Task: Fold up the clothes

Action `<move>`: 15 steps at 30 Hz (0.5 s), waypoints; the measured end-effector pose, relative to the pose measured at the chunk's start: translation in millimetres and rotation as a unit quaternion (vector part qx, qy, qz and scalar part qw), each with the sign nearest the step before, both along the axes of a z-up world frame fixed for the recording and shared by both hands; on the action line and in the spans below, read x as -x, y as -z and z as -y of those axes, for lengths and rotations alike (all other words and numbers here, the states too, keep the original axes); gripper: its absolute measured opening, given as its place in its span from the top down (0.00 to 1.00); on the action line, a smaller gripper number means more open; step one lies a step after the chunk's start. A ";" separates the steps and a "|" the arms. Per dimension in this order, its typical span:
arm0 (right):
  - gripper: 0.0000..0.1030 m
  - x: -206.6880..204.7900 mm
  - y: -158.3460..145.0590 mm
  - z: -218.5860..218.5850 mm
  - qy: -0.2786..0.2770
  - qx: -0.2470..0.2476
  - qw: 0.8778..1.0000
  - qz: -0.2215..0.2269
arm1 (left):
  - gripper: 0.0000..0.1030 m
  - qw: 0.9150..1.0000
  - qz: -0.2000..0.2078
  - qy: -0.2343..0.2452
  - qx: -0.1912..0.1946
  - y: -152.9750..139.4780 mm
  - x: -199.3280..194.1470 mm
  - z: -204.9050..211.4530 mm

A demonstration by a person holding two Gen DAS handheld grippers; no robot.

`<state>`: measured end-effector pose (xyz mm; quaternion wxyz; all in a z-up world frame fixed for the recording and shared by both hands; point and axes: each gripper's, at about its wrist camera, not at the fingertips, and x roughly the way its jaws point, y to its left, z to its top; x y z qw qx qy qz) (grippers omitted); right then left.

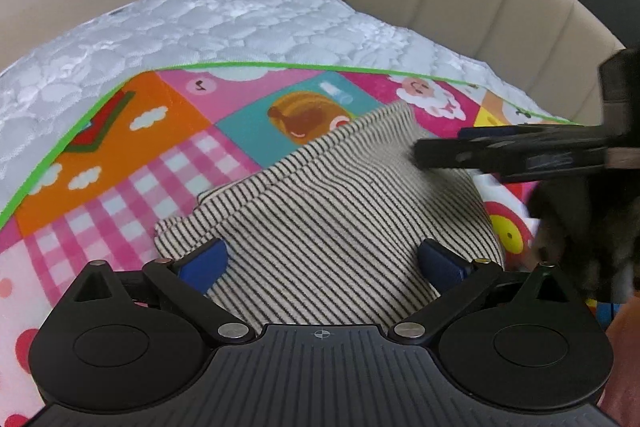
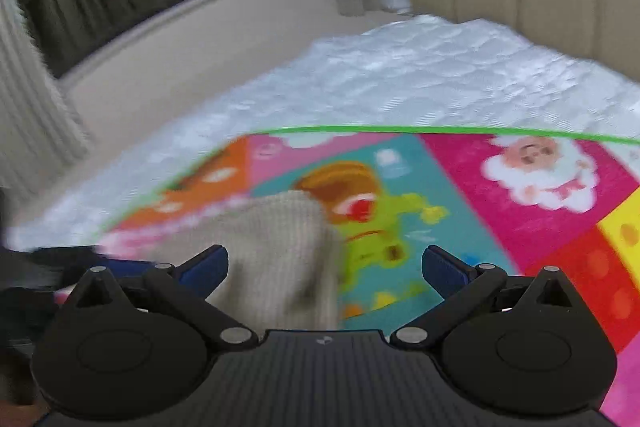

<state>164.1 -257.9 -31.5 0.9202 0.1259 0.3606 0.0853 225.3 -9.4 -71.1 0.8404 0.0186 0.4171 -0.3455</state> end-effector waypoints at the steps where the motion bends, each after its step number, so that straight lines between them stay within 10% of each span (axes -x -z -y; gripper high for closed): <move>1: 0.00 2.1 -1.3 -5.8 -0.005 0.014 1.000 -0.007 | 0.00 1.000 -0.001 0.000 0.002 0.2 -0.5 -0.6; 5: 0.00 -0.6 20.6 -30.9 0.002 0.129 0.991 -0.038 | 0.00 1.000 -0.004 0.003 0.004 0.3 -1.6 -1.7; 15: 0.00 3.3 21.8 -35.9 0.018 0.138 0.990 -0.013 | 0.00 1.000 -0.001 0.006 -0.013 3.4 0.8 -1.0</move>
